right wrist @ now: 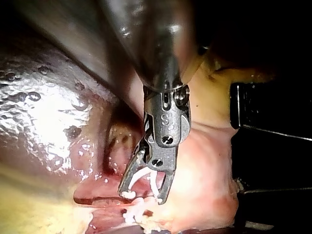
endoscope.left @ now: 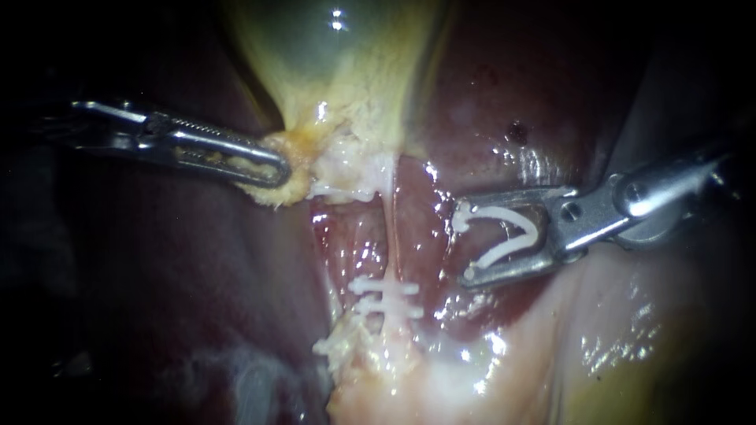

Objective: Clipping third clip right tube

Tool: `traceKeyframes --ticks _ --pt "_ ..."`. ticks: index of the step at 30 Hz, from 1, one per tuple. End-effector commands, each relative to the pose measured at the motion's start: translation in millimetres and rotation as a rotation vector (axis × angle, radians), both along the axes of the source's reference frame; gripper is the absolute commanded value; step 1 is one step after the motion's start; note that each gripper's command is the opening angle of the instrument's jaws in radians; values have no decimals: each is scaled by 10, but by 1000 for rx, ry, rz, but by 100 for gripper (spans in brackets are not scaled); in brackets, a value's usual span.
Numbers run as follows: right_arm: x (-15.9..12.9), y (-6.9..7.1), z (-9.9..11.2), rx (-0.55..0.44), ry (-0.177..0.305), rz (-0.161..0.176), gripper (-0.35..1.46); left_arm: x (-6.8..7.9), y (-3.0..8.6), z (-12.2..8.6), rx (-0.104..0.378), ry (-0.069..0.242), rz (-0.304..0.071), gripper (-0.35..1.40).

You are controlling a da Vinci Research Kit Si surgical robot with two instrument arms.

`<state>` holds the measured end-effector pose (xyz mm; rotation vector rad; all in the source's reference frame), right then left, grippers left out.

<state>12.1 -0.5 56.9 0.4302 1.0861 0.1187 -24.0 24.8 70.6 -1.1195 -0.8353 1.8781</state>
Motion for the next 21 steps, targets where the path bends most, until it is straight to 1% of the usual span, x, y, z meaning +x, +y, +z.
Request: traceKeyframes --ticks 1,5,6,8,11,12,13,15,18,19,21 --pt "-1 0 0 0 0 -1 50 0 0 0 0 0 0 -35" --pt "-1 0 0 -6 1 -3 50 6 5 -10 6 -4 3 -35" --pt "-1 0 0 -6 1 -2 50 10 8 -16 12 -8 7 -35" --pt "-1 1 0 -6 1 -2 50 17 13 -28 14 -6 1 -35" --pt "-1 1 1 -6 1 -1 50 30 20 -50 16 0 -14 -35" --pt "-1 1 1 -6 0 -1 50 37 24 -63 18 4 -24 -35" --pt "-1 1 1 -6 0 -1 50 42 26 -72 24 7 -33 -35" --pt "-1 1 1 -6 0 -1 50 51 31 -92 7 11 -37 -35" --pt "-1 1 1 -6 0 -1 50 58 35 -119 -5 17 -40 -35" --pt "-1 1 1 -6 0 -1 50 61 36 -128 -6 14 -46 -35" --pt "-1 1 1 -5 0 -1 50 64 37 -138 -8 12 -54 -35"
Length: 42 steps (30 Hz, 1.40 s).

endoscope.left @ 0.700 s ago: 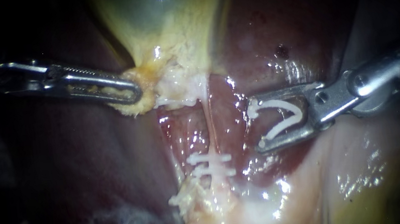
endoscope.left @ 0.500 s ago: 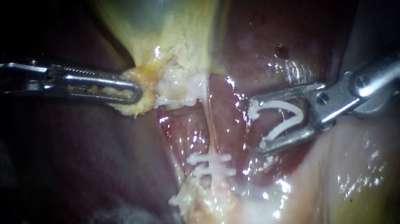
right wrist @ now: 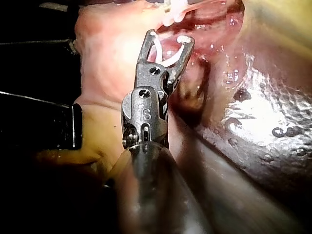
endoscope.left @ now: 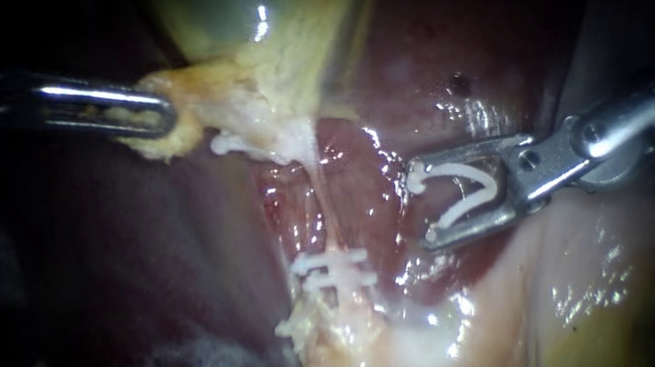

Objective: Clipping third clip right tube

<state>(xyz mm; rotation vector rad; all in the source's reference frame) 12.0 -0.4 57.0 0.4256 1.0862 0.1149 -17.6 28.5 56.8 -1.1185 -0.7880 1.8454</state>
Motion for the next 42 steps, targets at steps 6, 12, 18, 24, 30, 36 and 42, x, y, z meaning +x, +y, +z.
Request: traceKeyframes --ticks 6,12,18,24,30,36,42 --pt "1 0 0 0 -1 1 50 5 -3 -6 -7 5 -13 -35" --pt "4 0 -1 0 -2 3 50 4 -6 -3 -11 11 -20 -35" --pt "19 1 -1 3 7 22 50 3 -9 1 -12 10 -18 -35" --pt "40 7 5 29 -13 51 50 1 -12 3 -12 9 -16 -35" --pt "57 16 16 106 -53 110 50 2 -12 2 -12 9 -16 -35" --pt "66 23 27 146 -72 141 50 2 -13 1 -11 8 -14 -35" --pt "77 30 40 180 -90 170 50 2 -13 1 -9 6 -12 -35"
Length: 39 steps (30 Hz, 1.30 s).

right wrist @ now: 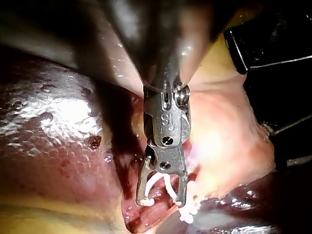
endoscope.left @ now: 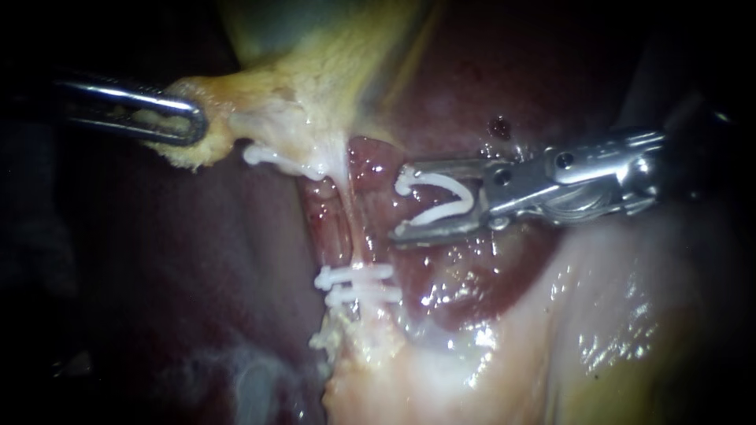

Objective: Clipping third clip right tube

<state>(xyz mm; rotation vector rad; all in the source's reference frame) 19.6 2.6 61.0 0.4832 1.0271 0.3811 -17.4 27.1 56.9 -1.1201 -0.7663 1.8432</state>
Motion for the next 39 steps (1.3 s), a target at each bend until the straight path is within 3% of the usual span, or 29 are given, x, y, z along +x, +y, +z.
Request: traceKeyframes --ticks 1,8,29,39 --pt "3 1 2 9 0 0 50 0 0 0 1 -1 1 -35" --pt "20 6 14 40 6 7 50 1 0 -1 1 -1 1 -35" --pt "52 -5 50 75 18 -1 50 0 -2 0 1 -2 3 -35" --pt "71 -9 59 131 87 22 50 0 -2 0 0 -1 2 -35"
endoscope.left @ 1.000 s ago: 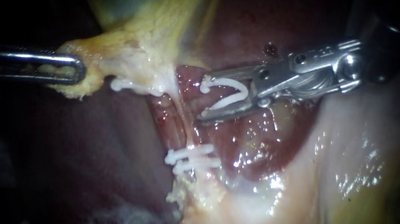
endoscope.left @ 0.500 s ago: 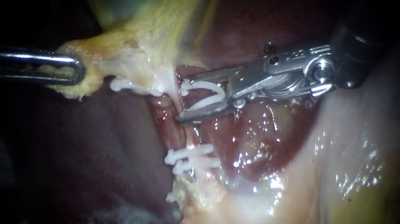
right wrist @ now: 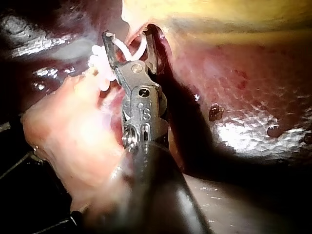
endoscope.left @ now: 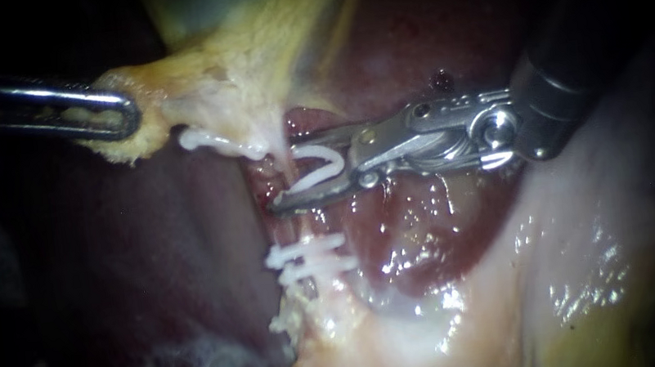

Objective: Clipping third clip right tube

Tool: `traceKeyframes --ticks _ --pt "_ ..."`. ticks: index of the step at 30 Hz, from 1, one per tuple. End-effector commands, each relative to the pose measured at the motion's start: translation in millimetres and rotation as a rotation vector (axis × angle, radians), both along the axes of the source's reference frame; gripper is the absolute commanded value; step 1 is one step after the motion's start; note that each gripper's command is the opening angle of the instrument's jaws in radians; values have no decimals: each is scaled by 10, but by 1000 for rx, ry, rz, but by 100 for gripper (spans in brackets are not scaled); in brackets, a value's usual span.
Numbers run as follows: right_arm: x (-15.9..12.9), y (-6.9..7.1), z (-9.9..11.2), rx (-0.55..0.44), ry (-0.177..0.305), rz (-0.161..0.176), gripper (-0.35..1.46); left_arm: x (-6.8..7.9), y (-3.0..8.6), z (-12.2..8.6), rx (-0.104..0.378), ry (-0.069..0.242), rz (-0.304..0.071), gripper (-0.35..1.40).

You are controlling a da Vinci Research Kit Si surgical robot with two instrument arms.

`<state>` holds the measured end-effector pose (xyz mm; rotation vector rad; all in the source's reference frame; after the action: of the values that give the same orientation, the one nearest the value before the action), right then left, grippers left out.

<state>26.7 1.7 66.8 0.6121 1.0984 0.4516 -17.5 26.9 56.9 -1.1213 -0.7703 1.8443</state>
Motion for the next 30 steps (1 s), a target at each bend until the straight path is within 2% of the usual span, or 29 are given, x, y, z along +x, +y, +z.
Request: traceKeyframes --ticks 1,4,8,14,19,22,27,30 --pt "1 0 0 -1 4 4 50 0 0 0 0 1 -1 -35" --pt "5 1 1 -1 5 7 50 0 0 0 -1 1 -1 -35" --pt "8 3 3 17 30 29 50 0 -1 0 -1 1 -1 -35" --pt "8 3 3 30 34 28 50 0 -1 1 0 0 1 -35" --pt "7 1 0 73 77 22 50 0 -1 1 0 0 1 -35" --pt "8 -3 -4 96 101 7 50 0 -1 2 0 -1 2 -35" --pt "13 -10 -17 119 172 3 50 0 -1 3 0 -1 2 -35" --pt "16 -11 -26 129 194 1 49 0 -1 3 -1 -1 2 -35"
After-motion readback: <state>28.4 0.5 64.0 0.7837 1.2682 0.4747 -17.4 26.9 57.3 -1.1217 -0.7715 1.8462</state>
